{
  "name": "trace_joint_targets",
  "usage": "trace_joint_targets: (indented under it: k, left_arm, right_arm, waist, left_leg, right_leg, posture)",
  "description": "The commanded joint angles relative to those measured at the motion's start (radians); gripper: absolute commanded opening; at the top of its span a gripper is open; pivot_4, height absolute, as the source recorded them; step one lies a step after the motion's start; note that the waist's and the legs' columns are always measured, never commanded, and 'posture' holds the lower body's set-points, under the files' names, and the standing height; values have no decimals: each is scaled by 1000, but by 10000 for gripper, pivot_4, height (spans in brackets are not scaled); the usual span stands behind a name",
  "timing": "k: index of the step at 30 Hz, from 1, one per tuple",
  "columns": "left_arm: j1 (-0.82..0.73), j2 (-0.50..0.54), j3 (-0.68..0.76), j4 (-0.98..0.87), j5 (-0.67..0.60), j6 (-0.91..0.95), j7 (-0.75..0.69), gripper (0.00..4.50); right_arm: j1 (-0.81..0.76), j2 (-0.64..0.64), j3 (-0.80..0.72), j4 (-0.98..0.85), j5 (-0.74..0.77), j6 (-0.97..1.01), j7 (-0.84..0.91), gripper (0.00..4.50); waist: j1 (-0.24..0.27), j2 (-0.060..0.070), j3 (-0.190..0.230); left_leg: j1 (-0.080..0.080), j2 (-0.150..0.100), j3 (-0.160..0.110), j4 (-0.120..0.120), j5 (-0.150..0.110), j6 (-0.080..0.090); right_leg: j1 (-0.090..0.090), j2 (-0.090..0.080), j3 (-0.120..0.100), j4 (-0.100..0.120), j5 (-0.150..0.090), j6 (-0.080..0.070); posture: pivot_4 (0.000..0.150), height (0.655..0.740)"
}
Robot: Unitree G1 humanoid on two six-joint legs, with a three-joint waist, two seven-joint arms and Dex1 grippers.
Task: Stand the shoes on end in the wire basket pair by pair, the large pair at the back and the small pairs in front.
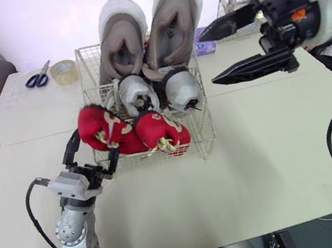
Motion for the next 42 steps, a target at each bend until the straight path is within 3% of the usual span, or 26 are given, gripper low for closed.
trace_joint_targets:
  k: [1,5,13,17,28,42]
  left_arm:
    - [21,20,6,-80,-13,48,-7,44717]
    - [43,53,40,-170,-47,103,-8,44717]
    - [75,217,143,-371,-158,294,-57,44717]
    - [63,339,208,-349,-189,337,-170,44717]
    - [-15,409,214,-269,-233,400,-341,44717]
    - [70,529,316,-332,-317,552,-513,44717]
  right_arm:
    - [-15,1,-37,-7,6,-19,0,45000]
    - [-6,4,-40,-5,8,-25,-1,45000]
    - [32,22,-56,-7,15,-38,-12,45000]
    - [61,37,-67,-10,16,-51,-21,45000]
    - [110,41,-101,-48,46,-44,-68,45000]
    - [203,-57,-86,-189,71,-25,-19,45000]
  waist:
    - [0,0,0]
    - [-2,0,0]
    - [-3,0,1]
    - [-2,-1,1]
    - [-3,-1,1]
    - [-9,-1,2]
  left_leg:
    - [0,0,0,0,0,0]
    - [0,0,0,0,0,0]
    - [-1,1,-1,-1,0,0]
    - [-1,1,1,-1,0,0]
    - [-2,0,2,-1,0,0]
    - [-3,1,2,-1,0,0]
  right_leg:
    - [0,0,0,0,0,0]
    - [-1,0,0,0,0,0]
    - [-2,0,0,0,0,0]
    - [-2,1,-1,1,0,0]
    - [-2,1,0,0,0,1]
    - [-4,1,0,0,0,1]
  posture:
    - [1500,7400]
    - [1500,7400]
    - [1500,7400]
    - [1500,7400]
    - [1500,7400]
    - [1500,7400]
